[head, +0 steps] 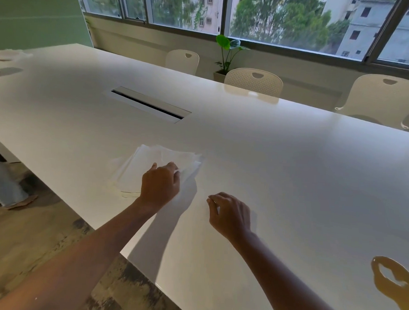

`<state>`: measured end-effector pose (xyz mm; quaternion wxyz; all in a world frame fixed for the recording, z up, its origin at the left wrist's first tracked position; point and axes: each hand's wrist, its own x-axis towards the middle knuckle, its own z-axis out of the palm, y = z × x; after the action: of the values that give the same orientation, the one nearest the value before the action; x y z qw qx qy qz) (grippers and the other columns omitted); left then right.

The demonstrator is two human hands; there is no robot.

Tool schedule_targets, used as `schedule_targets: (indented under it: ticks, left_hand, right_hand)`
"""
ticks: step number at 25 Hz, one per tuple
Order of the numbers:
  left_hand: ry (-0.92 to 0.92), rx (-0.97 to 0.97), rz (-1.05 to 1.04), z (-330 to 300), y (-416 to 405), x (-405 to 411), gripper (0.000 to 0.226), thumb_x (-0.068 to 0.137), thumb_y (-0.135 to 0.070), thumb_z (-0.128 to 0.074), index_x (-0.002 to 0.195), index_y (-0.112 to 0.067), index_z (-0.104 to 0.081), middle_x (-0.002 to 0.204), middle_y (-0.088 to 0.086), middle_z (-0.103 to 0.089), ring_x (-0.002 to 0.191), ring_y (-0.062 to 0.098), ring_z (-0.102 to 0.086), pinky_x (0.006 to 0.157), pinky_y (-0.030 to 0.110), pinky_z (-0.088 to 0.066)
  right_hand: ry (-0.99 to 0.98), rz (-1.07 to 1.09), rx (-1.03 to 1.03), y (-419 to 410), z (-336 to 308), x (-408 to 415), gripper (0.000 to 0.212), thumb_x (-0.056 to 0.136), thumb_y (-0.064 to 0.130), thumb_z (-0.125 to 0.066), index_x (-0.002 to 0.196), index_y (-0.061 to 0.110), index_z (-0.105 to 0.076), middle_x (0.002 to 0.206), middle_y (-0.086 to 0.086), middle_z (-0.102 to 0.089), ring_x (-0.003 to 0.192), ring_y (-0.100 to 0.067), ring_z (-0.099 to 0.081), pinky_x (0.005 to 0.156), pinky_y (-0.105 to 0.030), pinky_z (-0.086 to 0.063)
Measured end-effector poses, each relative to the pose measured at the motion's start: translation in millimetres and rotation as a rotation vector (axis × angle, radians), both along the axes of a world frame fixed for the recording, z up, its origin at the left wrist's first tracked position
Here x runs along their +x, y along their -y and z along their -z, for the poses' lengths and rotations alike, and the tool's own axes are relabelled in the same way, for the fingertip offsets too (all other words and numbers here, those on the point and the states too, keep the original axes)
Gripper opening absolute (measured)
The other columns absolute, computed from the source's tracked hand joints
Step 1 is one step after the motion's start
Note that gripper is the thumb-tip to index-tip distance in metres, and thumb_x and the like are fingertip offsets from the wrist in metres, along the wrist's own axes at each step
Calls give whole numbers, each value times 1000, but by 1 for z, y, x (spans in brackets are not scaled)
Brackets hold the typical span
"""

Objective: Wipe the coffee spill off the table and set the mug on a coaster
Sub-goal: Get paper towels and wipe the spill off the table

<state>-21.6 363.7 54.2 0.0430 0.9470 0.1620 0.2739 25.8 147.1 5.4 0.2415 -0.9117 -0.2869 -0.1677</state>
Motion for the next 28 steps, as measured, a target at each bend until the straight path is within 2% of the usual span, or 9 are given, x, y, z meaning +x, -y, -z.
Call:
schedule_targets:
  ticks: [4,10,13,16,18,21,23,25,28]
  left_hand:
    - [69,12,-36,-22,-16,5,14,96,-21,-68,95,-9,-76,68,19,-74,60,42,-73,57,37,-54]
    - [180,31,-54,-58,-41,7,24,104,-29,-61,109,-11,-75,84,21,-79,72,45,-76,61,39,-55]
    - [265,36,-24,-89,-41,8,25,105,-28,-60,110,-9,-74,87,21,-79,75,47,-75,63,41,-54]
    - [345,34,30,-123,-25,7,27,103,-29,-64,111,-6,-76,94,20,-80,81,47,-75,68,41,-55]
    - [396,-64,54,-143,-6,9,29,101,-30,-67,112,-5,-76,102,18,-81,90,44,-76,76,41,-57]
    - [451,-323,104,-170,31,16,35,98,-32,-68,111,-1,-78,107,17,-81,97,38,-75,84,41,-59]
    - [467,-549,168,-184,60,20,36,97,-30,-70,112,1,-78,105,16,-79,96,36,-74,80,44,-65]
    - [479,-826,230,-192,94,24,30,96,-27,-72,113,-3,-78,101,9,-76,97,34,-74,65,44,-68]
    - [441,-1082,259,-197,140,29,29,96,-26,-76,121,-10,-77,111,2,-74,106,31,-72,68,48,-68]
  right_hand:
    - [-14,-17,-32,-1,0,3,23,101,32,-62,98,26,-84,99,11,-82,85,-17,-77,64,-28,-54]
    - [-98,-50,-28,1,-4,2,27,103,31,-58,104,25,-84,111,11,-82,93,-19,-78,73,-32,-60]
    - [-162,-60,-33,6,-7,0,28,102,34,-59,118,27,-82,122,12,-81,104,-20,-78,82,-33,-60]
    - [-327,-18,64,9,-13,-4,35,100,39,-65,132,30,-76,126,11,-79,112,-13,-75,90,-28,-55]
    - [-485,-3,204,11,-18,-7,42,100,42,-70,139,27,-72,126,9,-79,114,-11,-74,97,-27,-56]
    - [-831,-16,572,19,-29,-11,56,99,47,-74,144,14,-68,125,0,-77,117,-16,-72,108,-38,-58]
    - [-1167,-47,935,28,-41,-14,60,99,54,-71,140,10,-66,130,-10,-75,122,-26,-72,110,-47,-58]
    - [-1464,-122,1280,42,-53,-16,69,98,61,-68,138,6,-61,137,-20,-71,126,-38,-70,111,-56,-56]
    - [-1700,-336,1590,75,-69,-22,93,93,74,-65,147,-1,-52,150,-29,-62,135,-47,-64,115,-65,-49]
